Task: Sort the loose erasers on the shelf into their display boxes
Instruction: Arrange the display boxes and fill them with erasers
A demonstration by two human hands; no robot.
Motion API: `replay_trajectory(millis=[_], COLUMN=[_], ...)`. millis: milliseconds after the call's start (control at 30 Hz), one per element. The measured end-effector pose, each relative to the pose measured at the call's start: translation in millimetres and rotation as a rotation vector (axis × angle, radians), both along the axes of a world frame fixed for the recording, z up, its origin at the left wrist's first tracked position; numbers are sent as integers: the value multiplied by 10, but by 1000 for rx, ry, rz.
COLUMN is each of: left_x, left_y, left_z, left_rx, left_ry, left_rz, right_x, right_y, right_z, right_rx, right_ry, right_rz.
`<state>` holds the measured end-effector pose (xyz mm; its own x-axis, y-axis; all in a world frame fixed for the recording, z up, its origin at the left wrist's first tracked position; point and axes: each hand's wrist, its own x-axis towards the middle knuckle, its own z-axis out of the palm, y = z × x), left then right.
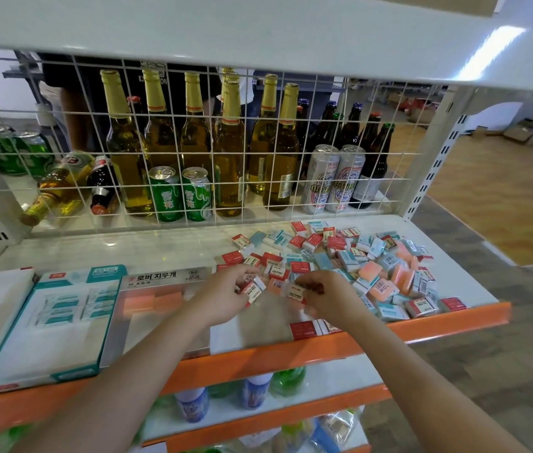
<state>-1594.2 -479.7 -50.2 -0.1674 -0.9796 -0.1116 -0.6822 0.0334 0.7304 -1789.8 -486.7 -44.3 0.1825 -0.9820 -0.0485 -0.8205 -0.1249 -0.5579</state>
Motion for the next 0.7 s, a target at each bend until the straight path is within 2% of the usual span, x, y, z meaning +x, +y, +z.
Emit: replay_trajectory(millis=[100, 333, 500, 700], left_x=[-23, -88, -90, -65], left_y=[12, 6, 3, 47], left_z=[-32, -15, -6, -25], left_rx=[-10, -119, -123, -85], left_ry=[28, 26, 23, 378], left_rz=[13, 191, 195, 340], right_x=[-7, -10, -30, -48], right_y=[9, 38, 39, 61], right_z=[3, 26, 15, 83], right_rx=[8, 6, 12, -17], right_ry=[10, 27, -10, -304], right_rz=[-3, 1, -7, -91])
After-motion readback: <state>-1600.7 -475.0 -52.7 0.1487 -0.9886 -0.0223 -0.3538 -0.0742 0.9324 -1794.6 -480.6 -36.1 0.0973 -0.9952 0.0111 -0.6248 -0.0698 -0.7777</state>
